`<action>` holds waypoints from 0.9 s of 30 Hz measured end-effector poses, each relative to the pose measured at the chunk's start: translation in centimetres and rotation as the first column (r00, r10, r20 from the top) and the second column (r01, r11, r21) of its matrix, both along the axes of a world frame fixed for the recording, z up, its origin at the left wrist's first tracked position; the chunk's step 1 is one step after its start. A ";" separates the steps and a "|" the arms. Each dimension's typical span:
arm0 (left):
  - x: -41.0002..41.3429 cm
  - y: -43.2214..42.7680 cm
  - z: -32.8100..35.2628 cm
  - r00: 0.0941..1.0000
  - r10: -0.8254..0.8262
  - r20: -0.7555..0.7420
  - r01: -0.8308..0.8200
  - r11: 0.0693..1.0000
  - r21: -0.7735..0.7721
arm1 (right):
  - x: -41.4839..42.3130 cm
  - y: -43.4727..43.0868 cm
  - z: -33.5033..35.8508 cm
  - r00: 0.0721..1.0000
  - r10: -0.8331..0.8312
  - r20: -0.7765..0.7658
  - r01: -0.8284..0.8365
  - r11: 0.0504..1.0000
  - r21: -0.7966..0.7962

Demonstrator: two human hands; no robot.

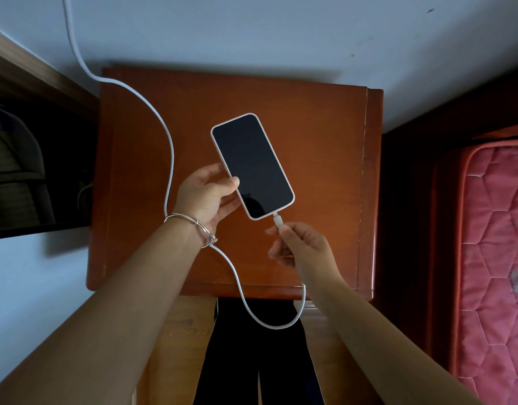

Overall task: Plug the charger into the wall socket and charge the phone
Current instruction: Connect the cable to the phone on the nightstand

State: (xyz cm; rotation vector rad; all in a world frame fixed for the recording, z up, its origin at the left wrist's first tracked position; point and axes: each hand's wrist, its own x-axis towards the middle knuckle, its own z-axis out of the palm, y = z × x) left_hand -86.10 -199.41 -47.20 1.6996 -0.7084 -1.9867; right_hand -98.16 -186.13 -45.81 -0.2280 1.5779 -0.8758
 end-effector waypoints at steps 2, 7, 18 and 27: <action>0.0 0.0 0.1 1.000 -0.007 -0.005 0.007 1.000 0.000 | 0.1 0.0 0.0 1.000 -0.009 -0.002 0.009 1.000 -0.008; -0.1 0.1 0.1 1.000 -0.013 -0.010 0.013 1.000 0.004 | 0.1 -0.1 0.0 1.000 -0.020 -0.002 0.020 1.000 -0.011; -1.1 -0.2 0.9 0.984 -0.173 0.038 0.174 0.984 -0.039 | 0.7 1.2 -0.5 0.999 -0.054 0.002 0.054 0.998 -0.014; -1.0 0.6 1.0 0.973 -0.229 -0.009 0.228 0.971 -0.067 | -0.8 1.5 -0.2 0.994 0.045 0.099 -0.047 0.999 0.021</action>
